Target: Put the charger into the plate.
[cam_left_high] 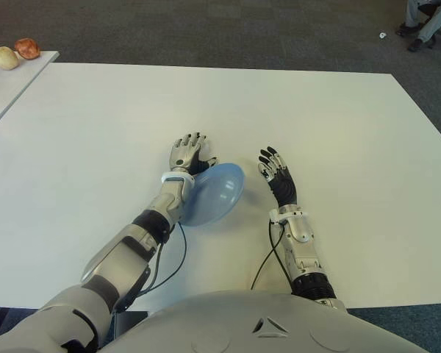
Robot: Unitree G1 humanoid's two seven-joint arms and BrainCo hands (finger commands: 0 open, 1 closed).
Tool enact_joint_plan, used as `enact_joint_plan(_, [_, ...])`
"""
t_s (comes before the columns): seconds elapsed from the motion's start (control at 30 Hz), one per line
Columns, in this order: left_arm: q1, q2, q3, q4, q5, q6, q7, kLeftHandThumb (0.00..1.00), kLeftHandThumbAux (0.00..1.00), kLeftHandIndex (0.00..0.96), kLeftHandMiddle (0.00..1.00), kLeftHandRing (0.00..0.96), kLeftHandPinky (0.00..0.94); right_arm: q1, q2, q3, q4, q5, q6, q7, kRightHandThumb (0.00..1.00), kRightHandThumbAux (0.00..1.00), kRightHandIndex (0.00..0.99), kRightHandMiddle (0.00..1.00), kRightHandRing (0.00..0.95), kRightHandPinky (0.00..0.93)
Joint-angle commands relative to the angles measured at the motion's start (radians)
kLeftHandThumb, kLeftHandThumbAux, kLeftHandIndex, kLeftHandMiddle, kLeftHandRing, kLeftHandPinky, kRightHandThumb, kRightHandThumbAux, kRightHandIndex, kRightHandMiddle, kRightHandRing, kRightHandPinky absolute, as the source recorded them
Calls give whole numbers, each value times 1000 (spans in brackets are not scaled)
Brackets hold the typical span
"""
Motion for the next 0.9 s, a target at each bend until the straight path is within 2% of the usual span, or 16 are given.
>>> enact_joint_plan(0.03, [49,17,-4,41,-13,-1,-23,42,358,35,48,40,86,26,0,-2,24,10,35,4,1,572,89,157,128,122])
enact_joint_plan(0.23, [36,25,1,83,-25,-39,-11,83,404,57,132,150,228,25,3,-1,23,8,38,3,0,572,85,157,132,128])
enact_joint_plan(0.27, [30,24,1,105,-28,-54,-3,134,432,73,175,205,285,25,3,-1,23,8,39,3,0,569,87,161,135,131])
enact_joint_plan(0.4, [18,26,1,145,-29,-88,24,246,485,127,260,302,375,26,5,-1,21,8,39,2,0,565,91,165,139,133])
enact_joint_plan(0.5, [11,28,-4,164,-22,-110,63,363,513,235,358,391,439,28,7,-2,20,10,38,4,0,562,91,164,139,132])
enact_joint_plan(0.53, [10,28,-5,170,-21,-115,74,415,523,280,444,471,495,28,7,-2,19,11,38,4,0,562,90,163,139,134])
enact_joint_plan(0.6, [6,27,-5,180,-21,-122,92,480,536,334,543,561,561,28,7,-2,19,11,38,5,0,562,90,162,139,137])
enact_joint_plan(0.67, [5,26,-1,187,-24,-127,114,507,541,355,580,595,587,29,9,-1,18,9,38,3,0,563,89,161,139,138])
enact_joint_plan(0.77, [4,24,6,193,-28,-130,149,648,644,405,664,677,658,29,10,-1,17,6,39,1,0,560,88,159,140,139])
enact_joint_plan(0.9, [2,22,11,192,-30,-131,170,707,684,429,732,747,712,30,11,-1,14,6,47,0,0,558,86,159,141,143])
